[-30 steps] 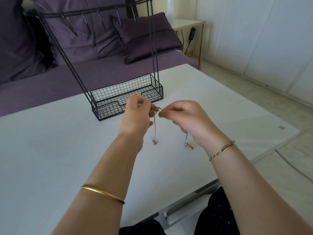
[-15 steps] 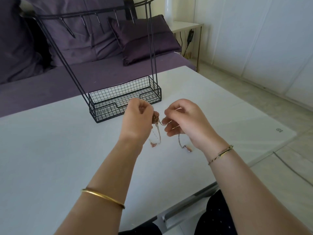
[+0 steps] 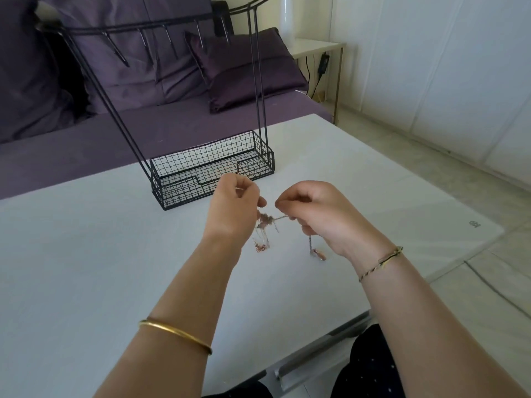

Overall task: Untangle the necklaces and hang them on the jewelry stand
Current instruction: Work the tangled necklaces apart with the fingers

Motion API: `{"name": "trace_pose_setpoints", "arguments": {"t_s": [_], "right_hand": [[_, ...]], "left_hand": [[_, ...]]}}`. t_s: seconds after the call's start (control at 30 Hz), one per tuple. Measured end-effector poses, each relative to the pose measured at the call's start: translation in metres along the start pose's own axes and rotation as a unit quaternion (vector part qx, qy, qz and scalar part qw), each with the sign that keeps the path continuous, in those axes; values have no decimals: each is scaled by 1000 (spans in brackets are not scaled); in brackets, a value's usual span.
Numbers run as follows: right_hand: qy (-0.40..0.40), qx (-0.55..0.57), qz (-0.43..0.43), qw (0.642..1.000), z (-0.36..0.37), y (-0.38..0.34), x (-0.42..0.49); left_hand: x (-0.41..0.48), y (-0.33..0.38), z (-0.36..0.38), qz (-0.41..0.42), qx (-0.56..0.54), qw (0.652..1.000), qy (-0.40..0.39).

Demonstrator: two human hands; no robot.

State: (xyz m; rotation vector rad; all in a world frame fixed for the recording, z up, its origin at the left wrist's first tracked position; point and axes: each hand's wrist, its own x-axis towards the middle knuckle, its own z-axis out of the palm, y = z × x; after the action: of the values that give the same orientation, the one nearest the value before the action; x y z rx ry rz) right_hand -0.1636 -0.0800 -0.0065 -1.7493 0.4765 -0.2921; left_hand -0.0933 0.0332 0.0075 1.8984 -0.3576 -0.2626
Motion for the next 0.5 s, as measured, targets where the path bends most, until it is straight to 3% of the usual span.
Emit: {"name": "trace_pose_setpoints", "arguments": {"t_s": [0.2,0.33,0.5], "right_hand": [[35,43,-53,997,0,-4,-2],[21,70,-62,995,-1,-5,-2],[7,100,-59,993,-4,-6,-2]], "left_hand": [[-2,0,-1,-55,40,992,-106],[-5,0,-2,-41,52,985,-162],[-5,-1,-1,-14,47,989,-139]]}}
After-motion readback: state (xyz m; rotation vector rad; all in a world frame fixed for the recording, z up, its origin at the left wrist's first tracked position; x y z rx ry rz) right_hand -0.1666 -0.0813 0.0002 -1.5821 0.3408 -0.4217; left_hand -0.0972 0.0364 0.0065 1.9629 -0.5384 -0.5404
